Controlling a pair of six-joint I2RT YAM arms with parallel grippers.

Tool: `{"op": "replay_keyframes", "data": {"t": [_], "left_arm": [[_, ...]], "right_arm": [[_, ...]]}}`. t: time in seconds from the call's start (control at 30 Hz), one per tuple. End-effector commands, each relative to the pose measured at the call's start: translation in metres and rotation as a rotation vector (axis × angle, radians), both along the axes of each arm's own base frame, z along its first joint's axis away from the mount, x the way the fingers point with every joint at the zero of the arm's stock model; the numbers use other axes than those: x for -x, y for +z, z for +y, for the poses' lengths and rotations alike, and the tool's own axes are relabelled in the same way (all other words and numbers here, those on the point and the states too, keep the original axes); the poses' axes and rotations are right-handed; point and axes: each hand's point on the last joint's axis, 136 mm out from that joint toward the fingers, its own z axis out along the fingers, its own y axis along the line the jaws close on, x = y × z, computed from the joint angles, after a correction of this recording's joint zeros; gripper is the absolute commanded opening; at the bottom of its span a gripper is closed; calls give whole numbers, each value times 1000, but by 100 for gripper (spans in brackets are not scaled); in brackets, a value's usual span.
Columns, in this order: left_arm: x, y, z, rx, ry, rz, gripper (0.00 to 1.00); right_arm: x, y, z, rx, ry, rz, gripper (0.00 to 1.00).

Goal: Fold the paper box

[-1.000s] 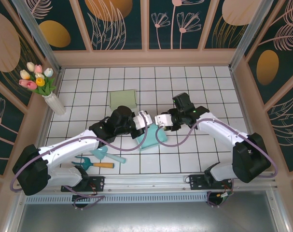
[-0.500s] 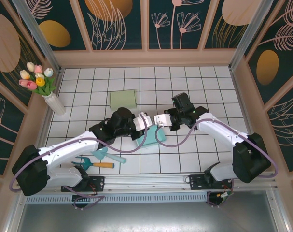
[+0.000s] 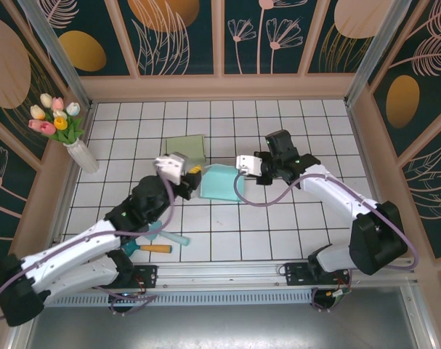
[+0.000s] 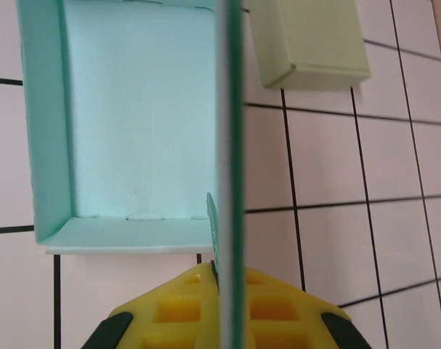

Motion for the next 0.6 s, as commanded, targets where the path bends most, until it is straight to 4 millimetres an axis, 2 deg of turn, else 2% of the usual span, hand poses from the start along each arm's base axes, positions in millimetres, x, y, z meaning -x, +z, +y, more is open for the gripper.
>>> {"op": "replay_keyframes", "data": {"t": [0.0,0.03,0.1,0.23,0.4,0.57], "left_arm": [[-4,12,33,330,182,93,52],[-3,11,37,367,198,112,55],[-5,9,39,415,220,141,70],[-15,6,37,480,279,197,92],[-31,16,29,535,336,226,96],[-60,13,33,629,375,315,97]], "right_arm": [[-22,13,-1,-15,-122,-11,0],[-26,16,-2,-16,-149,-21,0],[-31,19,-2,-4,-182,-49,0],[-35,14,-6,61,-219,-109,0],[-34,9,-11,83,-230,-130,0],[-27,5,-8,79,-197,-120,0]]}}
